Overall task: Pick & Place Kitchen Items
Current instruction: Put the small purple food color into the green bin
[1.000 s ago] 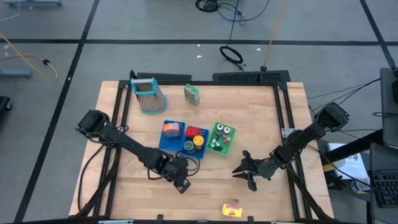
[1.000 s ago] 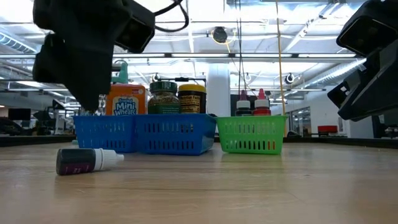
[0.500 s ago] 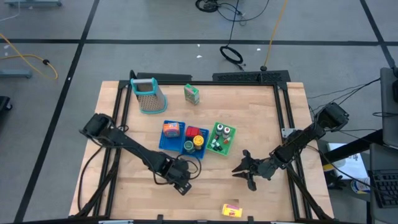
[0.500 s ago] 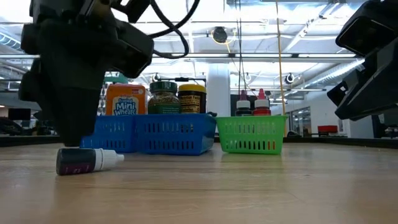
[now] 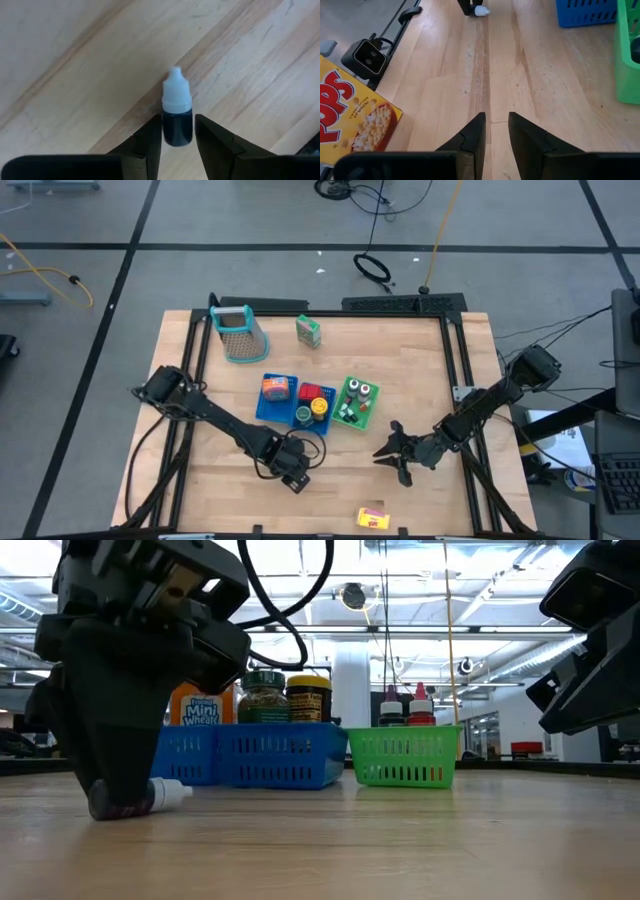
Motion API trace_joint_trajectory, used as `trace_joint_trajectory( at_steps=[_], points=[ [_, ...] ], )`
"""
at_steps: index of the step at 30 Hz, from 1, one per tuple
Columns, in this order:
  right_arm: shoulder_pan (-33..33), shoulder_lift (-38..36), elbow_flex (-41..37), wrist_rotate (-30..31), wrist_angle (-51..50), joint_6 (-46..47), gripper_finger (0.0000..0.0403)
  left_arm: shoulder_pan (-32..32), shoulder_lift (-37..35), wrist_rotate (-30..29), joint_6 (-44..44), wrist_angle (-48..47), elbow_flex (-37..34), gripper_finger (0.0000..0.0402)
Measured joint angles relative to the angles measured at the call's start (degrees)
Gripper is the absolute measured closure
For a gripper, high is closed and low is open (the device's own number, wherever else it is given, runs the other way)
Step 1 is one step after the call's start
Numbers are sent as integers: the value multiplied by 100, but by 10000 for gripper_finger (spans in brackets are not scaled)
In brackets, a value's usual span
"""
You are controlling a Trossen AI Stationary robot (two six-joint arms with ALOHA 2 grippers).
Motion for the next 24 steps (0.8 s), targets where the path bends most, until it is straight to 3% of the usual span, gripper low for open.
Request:
trace_joint_trajectory(
  at_steps=[7,15,19,24],
  points=[
    [0,0,0,0,1,0,328,107,12,12,84,-403,11,288],
    [0,0,2,-2,-15,0,328,175,-57,-20,581,56,-25,375],
    [0,0,2,-2,-46,0,328,274,-130,-511,791,232,-27,376],
    [0,0,0,-2,-44,0,328,474,-282,-684,1216,214,189,363]
  ],
)
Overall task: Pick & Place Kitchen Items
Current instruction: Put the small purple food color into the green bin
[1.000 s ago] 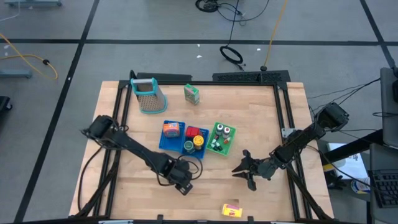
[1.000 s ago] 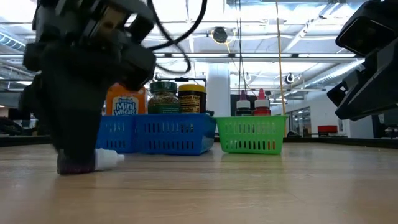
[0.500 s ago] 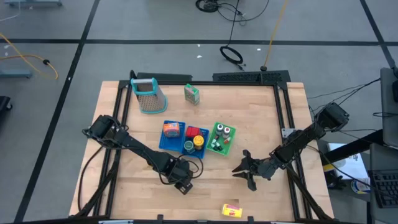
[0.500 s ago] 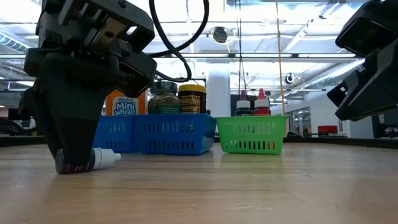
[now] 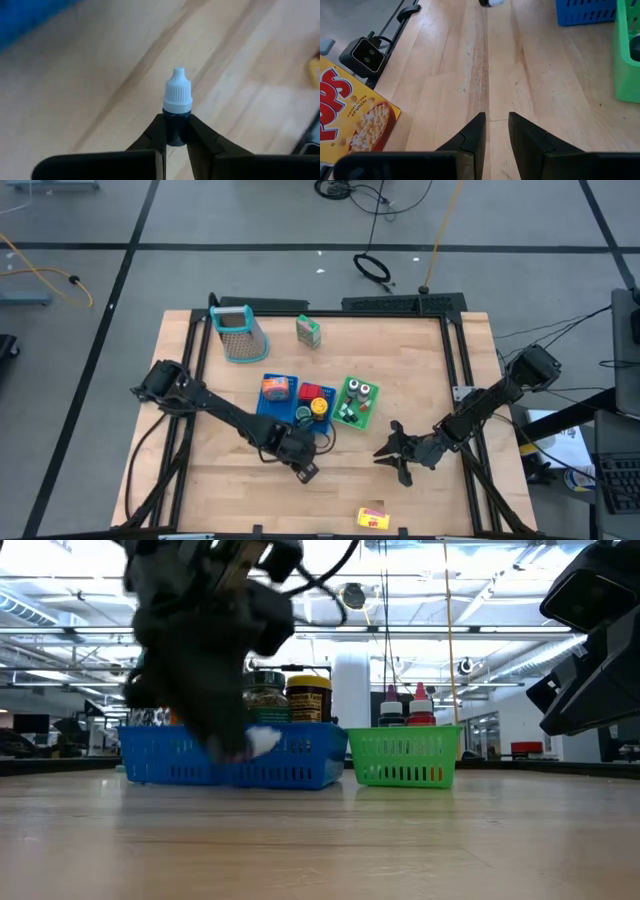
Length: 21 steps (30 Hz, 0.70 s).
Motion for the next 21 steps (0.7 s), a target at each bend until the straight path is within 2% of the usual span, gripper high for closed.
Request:
trace_joint_trajectory(
  at_steps=[8,14,21],
  points=[
    [0,0,0,0,2,0,328,543,-19,-31,1424,21,861,373],
    [0,0,2,0,2,0,328,1062,-23,-74,2261,10,1461,364],
    [0,0,0,-2,0,-20,328,1626,-30,-39,2764,8,1589,367]
  ],
)
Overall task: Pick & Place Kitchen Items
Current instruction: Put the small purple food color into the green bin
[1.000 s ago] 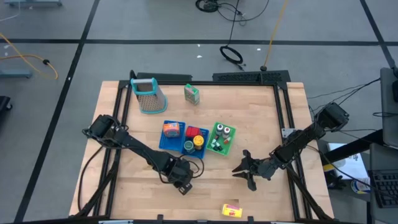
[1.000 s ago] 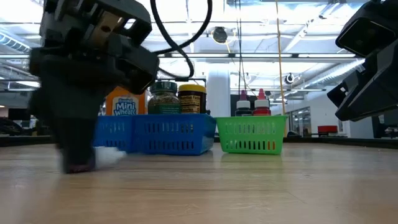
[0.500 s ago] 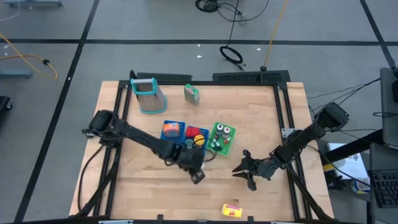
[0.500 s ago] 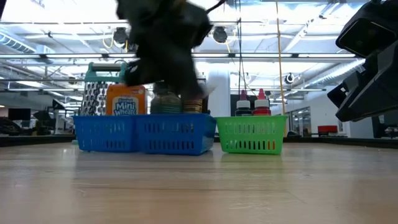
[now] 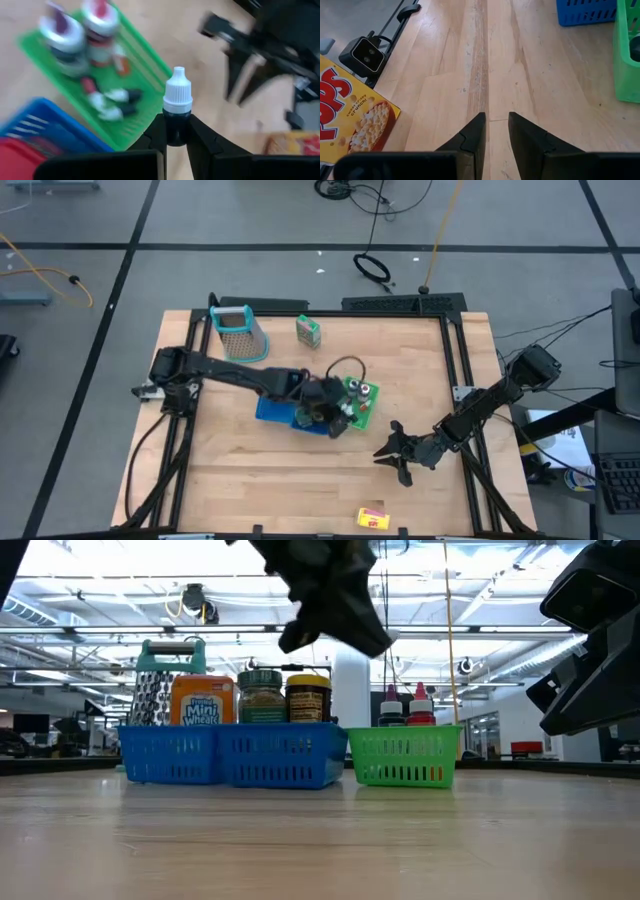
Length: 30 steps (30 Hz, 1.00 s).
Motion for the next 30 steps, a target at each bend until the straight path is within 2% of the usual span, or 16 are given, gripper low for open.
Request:
trace_joint_trajectory(
  at_steps=[9,16,23,30],
  points=[
    [0,0,0,2,0,-1,328,453,55,64,386,40,-4,361],
    [0,0,0,2,0,0,328,431,55,63,818,201,-4,360],
    [0,0,1,11,0,-2,328,423,56,-60,834,284,-4,357],
    [-2,1,1,17,3,0,328,496,225,-161,873,551,-6,299]
  ],
)
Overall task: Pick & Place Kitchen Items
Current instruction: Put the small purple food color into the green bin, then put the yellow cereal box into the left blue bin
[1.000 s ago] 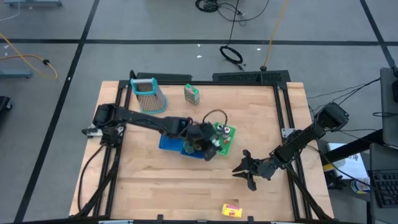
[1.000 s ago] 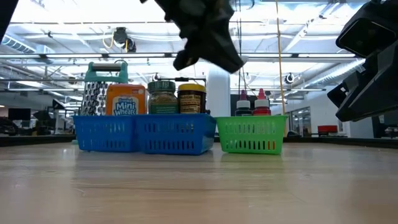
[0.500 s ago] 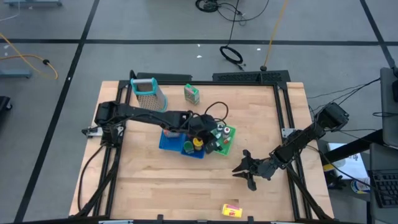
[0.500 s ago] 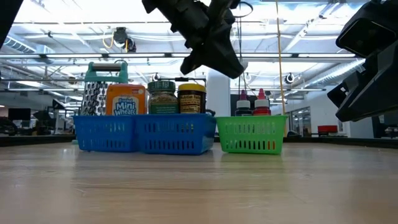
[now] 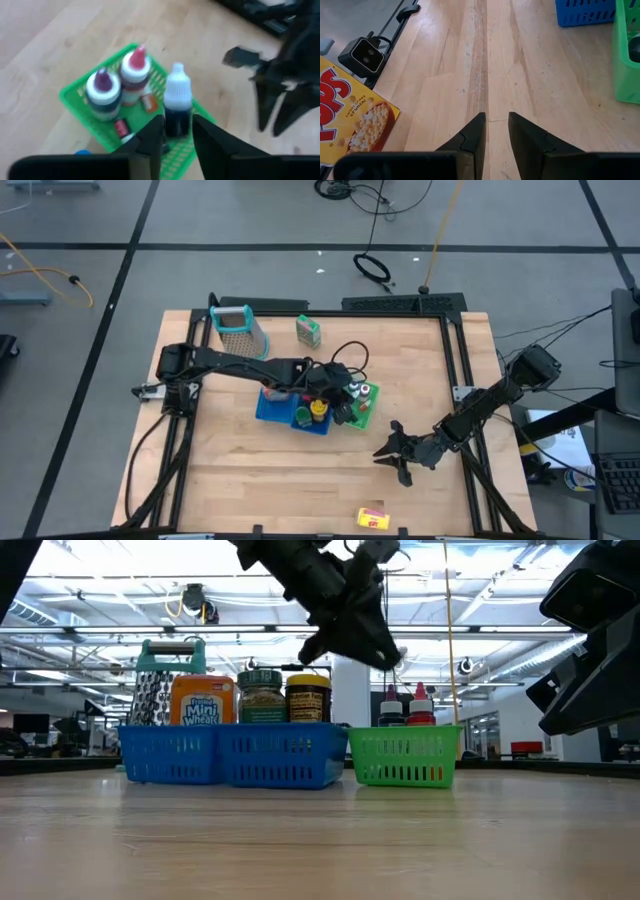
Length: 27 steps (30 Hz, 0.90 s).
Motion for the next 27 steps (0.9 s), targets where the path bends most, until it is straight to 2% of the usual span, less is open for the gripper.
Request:
trace_joint_trajectory(
  at_steps=[5,12,16,20,24,27],
  points=[
    [0,1,-1,6,-9,0,328,33,66,-93,-35,-20,-2,257],
    [0,1,-1,-9,81,-45,328,42,85,-81,-37,-62,-2,229],
    [53,-194,-1,-20,123,-280,328,-38,55,-79,26,-66,-2,228],
    [302,-709,-1,-31,-257,-252,328,-145,48,-66,72,-94,-2,236],
    [873,-1165,-1,1,-176,-439,328,-270,48,-66,154,-105,-2,246],
    [1362,-1282,-1,317,109,-562,329,-336,48,-65,222,-120,-2,249]
  ],
)
